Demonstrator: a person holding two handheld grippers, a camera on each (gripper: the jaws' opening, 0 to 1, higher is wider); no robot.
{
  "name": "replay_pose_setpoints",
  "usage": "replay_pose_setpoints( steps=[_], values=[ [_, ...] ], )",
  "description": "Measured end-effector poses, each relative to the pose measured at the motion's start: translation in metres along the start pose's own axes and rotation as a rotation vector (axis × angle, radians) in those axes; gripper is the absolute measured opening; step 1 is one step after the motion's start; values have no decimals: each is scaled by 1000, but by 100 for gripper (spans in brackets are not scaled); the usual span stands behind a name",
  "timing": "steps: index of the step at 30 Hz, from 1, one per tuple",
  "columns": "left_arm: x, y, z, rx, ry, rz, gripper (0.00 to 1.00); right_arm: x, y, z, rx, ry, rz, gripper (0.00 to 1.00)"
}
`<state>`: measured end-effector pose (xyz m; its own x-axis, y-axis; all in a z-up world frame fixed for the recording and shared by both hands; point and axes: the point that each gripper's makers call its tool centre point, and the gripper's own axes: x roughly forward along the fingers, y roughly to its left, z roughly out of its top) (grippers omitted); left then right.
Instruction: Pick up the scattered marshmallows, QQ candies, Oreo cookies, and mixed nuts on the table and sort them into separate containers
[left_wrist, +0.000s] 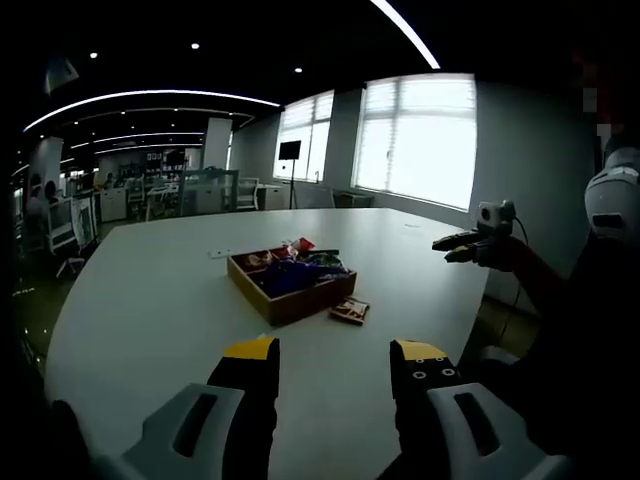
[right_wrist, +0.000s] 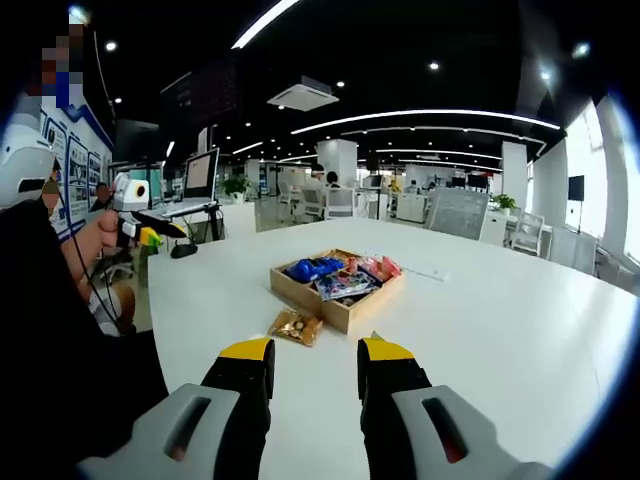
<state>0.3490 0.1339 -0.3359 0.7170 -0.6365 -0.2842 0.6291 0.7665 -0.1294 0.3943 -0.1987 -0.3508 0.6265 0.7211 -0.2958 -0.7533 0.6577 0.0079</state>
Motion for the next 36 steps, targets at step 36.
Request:
replay_pose_setpoints(
  steps=[36],
  values=[
    [48, -17, -4, 46, 97, -104, 55, -4, 10, -13, 30, 20, 26, 29]
  ],
)
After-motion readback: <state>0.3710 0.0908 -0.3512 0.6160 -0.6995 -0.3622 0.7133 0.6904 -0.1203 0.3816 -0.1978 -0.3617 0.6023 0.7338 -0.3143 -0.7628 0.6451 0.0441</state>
